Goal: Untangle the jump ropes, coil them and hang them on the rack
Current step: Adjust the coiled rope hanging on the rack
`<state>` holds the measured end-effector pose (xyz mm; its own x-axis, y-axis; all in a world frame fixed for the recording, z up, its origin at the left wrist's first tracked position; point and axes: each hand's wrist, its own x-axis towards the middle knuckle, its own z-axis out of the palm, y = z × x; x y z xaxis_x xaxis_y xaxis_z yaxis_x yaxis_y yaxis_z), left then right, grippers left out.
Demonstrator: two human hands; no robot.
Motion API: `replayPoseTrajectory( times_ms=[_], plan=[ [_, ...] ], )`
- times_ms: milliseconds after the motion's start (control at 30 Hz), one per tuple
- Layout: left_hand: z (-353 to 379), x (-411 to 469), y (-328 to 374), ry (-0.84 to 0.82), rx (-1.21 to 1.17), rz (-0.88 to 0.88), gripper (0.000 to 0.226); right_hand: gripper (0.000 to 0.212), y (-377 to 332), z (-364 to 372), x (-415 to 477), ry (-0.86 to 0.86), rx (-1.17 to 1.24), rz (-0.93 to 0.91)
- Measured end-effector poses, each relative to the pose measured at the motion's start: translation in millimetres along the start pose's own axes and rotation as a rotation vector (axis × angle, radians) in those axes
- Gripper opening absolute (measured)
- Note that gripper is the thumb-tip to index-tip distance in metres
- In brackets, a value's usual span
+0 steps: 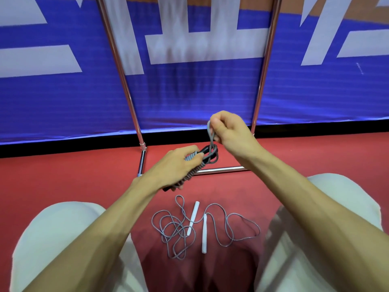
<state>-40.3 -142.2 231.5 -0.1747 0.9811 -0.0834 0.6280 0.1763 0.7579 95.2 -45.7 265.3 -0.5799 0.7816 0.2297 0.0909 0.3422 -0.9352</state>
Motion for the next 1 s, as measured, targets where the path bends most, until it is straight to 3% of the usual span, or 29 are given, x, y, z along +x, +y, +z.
replayPoseTrajectory(
  times_ms=[133,300,400,600,733,1000],
  plan=[
    [0,2,8,-0.120,-0.268,-0.034,0.025,0.043,-5,-8,5,0.028,0.355,0.067],
    [0,-4,13,-0.231,-0.432,-0.018,0.038,0.027,-13,-10,8,0.026,0.342,0.073],
    [-9,1,18,-0.112,-0.330,0.101,0.038,0.024,-24,-16,10,0.028,0.363,0.067],
    [-42,5,80,0.339,-0.457,0.230,0.024,0.020,-62,-36,16,0.075,0.375,-0.030],
    [-62,12,130,0.352,-0.349,0.344,0.006,0.018,-94,-62,26,0.137,0.333,-0.112],
    [-103,37,220,0.462,-0.213,0.401,0.020,0.023,-154,-113,56,0.303,0.181,-0.290]
  ],
)
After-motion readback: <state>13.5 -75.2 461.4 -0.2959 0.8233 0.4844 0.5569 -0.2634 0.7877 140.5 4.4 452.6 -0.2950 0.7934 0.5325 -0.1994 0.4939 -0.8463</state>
